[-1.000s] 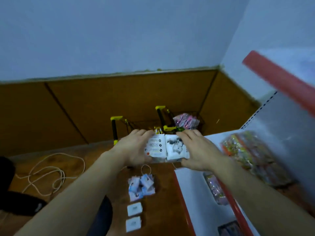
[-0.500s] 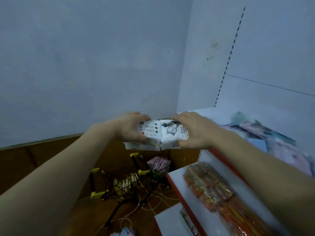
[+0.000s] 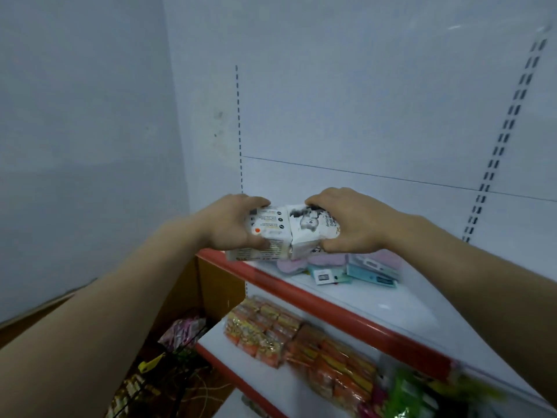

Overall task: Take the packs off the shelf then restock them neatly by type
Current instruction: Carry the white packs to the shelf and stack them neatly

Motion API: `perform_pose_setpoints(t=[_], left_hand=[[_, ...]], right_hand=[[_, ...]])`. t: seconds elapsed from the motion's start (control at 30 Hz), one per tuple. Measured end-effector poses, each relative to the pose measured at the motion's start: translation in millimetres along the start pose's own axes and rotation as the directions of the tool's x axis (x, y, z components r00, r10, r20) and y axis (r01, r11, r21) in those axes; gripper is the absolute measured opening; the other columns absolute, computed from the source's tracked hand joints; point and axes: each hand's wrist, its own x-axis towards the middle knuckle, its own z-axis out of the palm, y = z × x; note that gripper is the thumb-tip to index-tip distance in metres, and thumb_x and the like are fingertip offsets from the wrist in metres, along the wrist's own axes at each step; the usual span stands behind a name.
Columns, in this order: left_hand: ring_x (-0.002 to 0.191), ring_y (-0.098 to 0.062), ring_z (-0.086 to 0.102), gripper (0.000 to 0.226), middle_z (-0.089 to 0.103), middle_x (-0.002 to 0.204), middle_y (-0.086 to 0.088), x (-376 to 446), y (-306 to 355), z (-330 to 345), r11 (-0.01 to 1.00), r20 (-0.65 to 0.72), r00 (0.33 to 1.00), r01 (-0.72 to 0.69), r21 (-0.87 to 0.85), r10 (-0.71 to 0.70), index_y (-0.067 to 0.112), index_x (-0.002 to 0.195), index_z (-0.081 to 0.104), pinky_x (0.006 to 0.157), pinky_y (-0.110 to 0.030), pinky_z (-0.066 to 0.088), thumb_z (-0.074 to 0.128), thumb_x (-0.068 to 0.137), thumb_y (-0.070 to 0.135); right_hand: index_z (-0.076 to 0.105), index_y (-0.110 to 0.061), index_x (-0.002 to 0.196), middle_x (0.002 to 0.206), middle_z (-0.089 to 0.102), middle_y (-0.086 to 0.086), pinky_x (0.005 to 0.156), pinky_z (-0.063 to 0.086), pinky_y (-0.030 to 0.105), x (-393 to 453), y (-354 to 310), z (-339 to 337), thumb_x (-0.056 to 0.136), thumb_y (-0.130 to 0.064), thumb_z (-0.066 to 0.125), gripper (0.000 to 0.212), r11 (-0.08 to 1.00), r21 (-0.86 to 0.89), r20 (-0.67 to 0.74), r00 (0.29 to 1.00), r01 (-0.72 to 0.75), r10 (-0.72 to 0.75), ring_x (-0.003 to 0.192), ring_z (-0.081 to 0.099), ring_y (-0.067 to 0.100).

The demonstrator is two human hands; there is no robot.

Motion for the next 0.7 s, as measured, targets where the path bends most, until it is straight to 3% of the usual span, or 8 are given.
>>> perform_pose_setpoints(t=[0.27, 0.4, 0.6, 0.7], left_hand=[[0.119, -0.023, 0.053, 0.091, 0.056, 0.136, -0.006, 49, 103, 34, 0.939, 0.041, 0.94, -0.336, -0.072, 0.339, 0.019, 0.149, 0.041, 0.098, -0.028, 0.039, 0.083, 0.074, 0.05], [0.117, -0.021, 0.053, 0.095, 0.057, 0.133, -0.005, 54, 172, 59, 0.87, 0.074, 0.87, -0.476, -0.129, 0.487, 0.02, 0.148, 0.042, 0.101, -0.033, 0.041, 0.08, 0.069, 0.057], [0.117, -0.02, 0.052, 0.112, 0.057, 0.132, -0.002, 48, 288, 88, 0.752, 0.089, 0.752, -0.629, -0.196, 0.653, 0.024, 0.147, 0.043, 0.102, -0.034, 0.041, 0.057, 0.051, 0.079], [0.116, -0.019, 0.051, 0.109, 0.056, 0.131, 0.0, 38, 351, 98, 0.692, 0.099, 0.691, -0.686, -0.224, 0.717, 0.025, 0.147, 0.042, 0.102, -0.037, 0.043, 0.06, 0.054, 0.078]], right_hand=[[0.032, -0.026, 0.15, 0.138, 0.047, -0.001, 0.1, 0.046, 0.045, -132, 40, -29, 0.072, -0.057, 0.066, 0.09, 0.944, -0.09, 0.029, 0.946, -0.318, 0.321, 0.121, 0.046, 0.023], [0.033, -0.025, 0.15, 0.136, 0.047, 0.001, 0.099, 0.046, 0.044, -210, 50, -37, 0.076, -0.049, 0.072, 0.087, 0.883, -0.124, 0.052, 0.886, -0.453, 0.462, 0.12, 0.046, 0.026], [0.031, -0.03, 0.15, 0.138, 0.044, -0.006, 0.098, 0.047, 0.041, -332, 52, -64, 0.077, -0.048, 0.073, 0.086, 0.747, -0.186, 0.047, 0.753, -0.639, 0.656, 0.124, 0.042, 0.021], [0.03, -0.03, 0.151, 0.14, 0.043, -0.005, 0.098, 0.046, 0.042, -394, 54, -79, 0.078, -0.048, 0.073, 0.087, 0.683, -0.22, 0.043, 0.693, -0.696, 0.72, 0.125, 0.041, 0.021]])
